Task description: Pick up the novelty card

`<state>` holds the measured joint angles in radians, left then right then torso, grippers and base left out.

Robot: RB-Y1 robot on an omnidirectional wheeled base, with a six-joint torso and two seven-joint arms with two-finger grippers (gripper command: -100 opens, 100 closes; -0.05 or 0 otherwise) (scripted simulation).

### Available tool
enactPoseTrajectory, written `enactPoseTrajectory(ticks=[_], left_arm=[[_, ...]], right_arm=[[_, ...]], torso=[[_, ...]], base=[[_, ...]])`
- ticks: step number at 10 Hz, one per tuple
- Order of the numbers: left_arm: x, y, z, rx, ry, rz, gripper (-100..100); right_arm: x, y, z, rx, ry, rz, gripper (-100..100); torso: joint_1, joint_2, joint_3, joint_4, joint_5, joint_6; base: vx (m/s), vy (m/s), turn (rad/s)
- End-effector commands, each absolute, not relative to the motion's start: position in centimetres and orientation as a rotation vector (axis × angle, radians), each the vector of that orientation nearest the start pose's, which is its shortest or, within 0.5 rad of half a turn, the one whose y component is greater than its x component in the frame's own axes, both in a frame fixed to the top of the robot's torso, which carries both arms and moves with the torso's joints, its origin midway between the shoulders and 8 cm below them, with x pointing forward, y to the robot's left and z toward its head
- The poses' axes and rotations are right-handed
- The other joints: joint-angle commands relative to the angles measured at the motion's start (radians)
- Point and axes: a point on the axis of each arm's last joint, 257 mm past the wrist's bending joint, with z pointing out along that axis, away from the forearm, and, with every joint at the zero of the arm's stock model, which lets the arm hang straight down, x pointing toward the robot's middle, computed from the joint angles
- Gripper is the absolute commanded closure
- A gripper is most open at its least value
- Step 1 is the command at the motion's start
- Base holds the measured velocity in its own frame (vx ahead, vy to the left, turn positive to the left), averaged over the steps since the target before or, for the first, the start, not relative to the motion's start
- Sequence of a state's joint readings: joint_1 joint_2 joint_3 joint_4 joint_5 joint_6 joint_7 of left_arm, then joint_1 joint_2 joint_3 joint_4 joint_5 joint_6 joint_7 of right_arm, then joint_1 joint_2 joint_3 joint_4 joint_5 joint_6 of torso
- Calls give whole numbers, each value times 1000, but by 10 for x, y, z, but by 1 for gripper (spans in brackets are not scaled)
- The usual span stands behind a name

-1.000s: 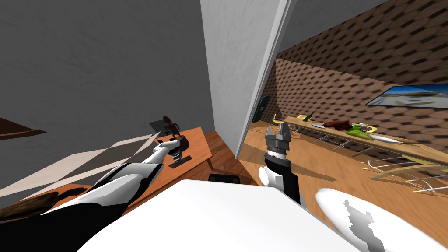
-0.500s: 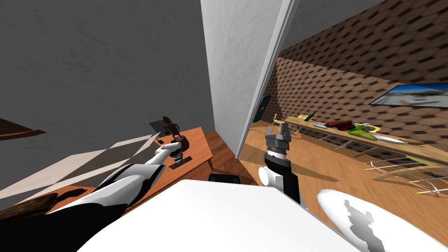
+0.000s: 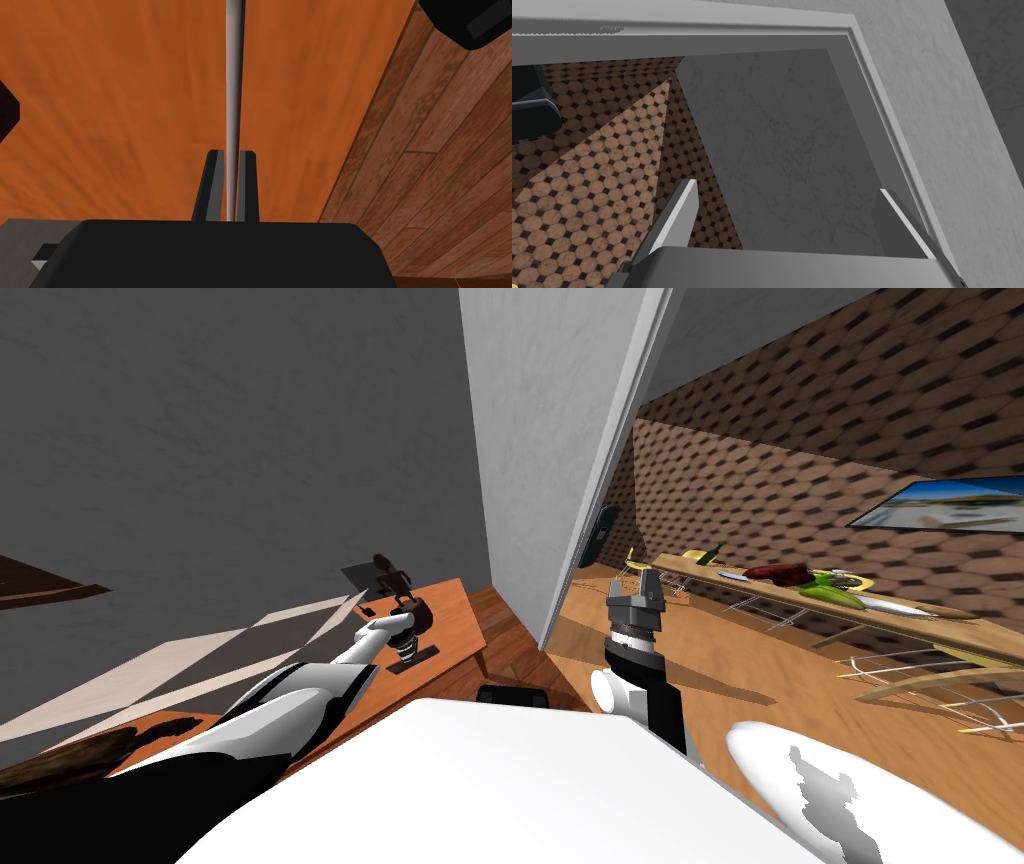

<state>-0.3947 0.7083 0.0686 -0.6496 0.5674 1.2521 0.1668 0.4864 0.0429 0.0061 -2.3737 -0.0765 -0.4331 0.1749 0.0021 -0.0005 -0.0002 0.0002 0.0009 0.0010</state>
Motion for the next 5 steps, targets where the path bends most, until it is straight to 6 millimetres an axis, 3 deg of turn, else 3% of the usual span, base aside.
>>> enactPoseTrajectory(ticks=[1, 2, 4, 5], left_arm=[[315, 545, -456, -2734, 1398, 128, 0], [321, 550, -443, -2728, 1399, 124, 100], [322, 550, -442, -2726, 1399, 123, 100], [322, 550, -441, -2727, 1400, 124, 0]], right_arm=[[334, -287, 58, 642, 550, 1208, 0], [334, -287, 58, 642, 550, 1208, 0], [334, -287, 58, 642, 550, 1208, 0], [334, -287, 58, 642, 550, 1208, 0]], torso=[[0, 0, 0, 0, 0, 0], [0, 0, 0, 0, 0, 0], [-3, 1, 1, 1, -1, 0], [-2, 1, 1, 0, -1, 0]], base=[[0, 0, 0], [-15, -21, -20], [-14, -23, -12], [0, 0, 0]])
